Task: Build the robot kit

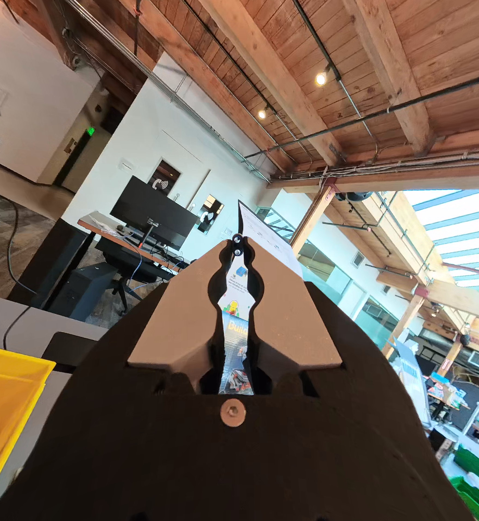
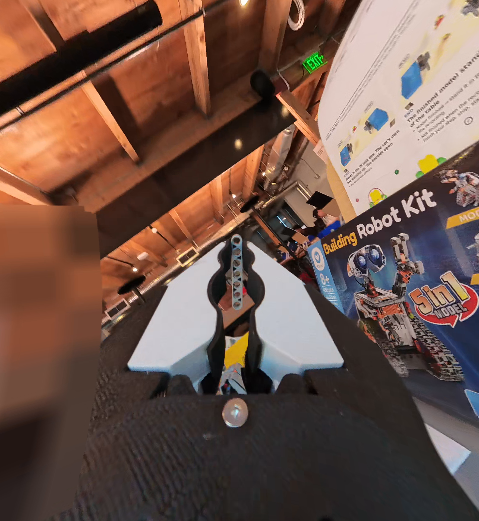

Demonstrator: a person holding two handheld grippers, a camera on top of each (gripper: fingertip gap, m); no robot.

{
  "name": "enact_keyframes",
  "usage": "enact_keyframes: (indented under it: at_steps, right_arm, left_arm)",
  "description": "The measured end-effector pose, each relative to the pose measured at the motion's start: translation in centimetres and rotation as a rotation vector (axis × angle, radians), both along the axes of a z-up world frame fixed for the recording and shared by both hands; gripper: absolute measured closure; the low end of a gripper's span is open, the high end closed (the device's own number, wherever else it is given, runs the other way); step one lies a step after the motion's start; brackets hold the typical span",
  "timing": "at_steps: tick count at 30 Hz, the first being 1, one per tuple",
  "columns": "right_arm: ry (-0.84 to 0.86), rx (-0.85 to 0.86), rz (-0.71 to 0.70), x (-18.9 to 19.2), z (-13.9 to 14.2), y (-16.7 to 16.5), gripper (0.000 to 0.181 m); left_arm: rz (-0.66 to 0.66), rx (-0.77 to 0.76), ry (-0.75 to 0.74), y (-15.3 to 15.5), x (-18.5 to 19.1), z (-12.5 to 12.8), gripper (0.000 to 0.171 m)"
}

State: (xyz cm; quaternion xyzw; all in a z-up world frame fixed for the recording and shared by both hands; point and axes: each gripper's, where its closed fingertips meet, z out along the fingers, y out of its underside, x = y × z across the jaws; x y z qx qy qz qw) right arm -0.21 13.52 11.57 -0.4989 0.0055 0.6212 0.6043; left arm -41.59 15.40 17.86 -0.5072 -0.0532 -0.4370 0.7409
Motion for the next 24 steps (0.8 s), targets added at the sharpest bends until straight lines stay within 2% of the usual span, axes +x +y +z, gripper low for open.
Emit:
enact_keyframes:
  at_steps: [3, 7, 10, 13, 17, 19, 21, 24]
  right_arm:
    - [0.048, -0.017, 0.016, 0.4, -0.2, 0.2, 0.176]
    - [0.025, -0.029, 0.001, 0.3, -0.6, 0.5, 0.177]
    - [-0.073, -0.023, -0.029, -0.7, -1.0, 0.6, 0.176]
    - [-0.239, -0.001, -0.065, -2.7, -1.6, 0.6, 0.177]
    - [-0.421, 0.043, -0.034, -6.7, -2.8, 0.1, 0.176]
    - [-0.437, 0.055, 0.044, -9.0, -3.4, -0.4, 0.176]
    - [-0.435, 0.047, 0.1, -10.6, -4.1, -0.6, 0.176]
    - [-0.434, 0.039, 0.116, -11.2, -4.5, -0.7, 0.176]
  left_arm:
    - [-0.017, -0.002, 0.005, 0.1, 0.6, -0.1, 0.166]
    - [-0.037, -0.006, 0.042, 0.2, 2.2, -0.1, 0.166]
    - [-0.065, -0.014, 0.066, 0.3, 3.4, -0.3, 0.166]
    - [-0.093, -0.037, 0.128, 0.5, 4.9, -0.6, 0.166]
    - [-0.193, -0.135, 0.26, 1.4, 8.2, -2.6, 0.166]
    - [-0.289, -0.196, 0.333, 1.7, 10.6, -4.3, 0.166]
    - [-0.321, -0.228, 0.393, 1.9, 12.4, -5.5, 0.166]
    - [-0.364, -0.244, 0.465, 1.7, 14.2, -6.5, 0.166]
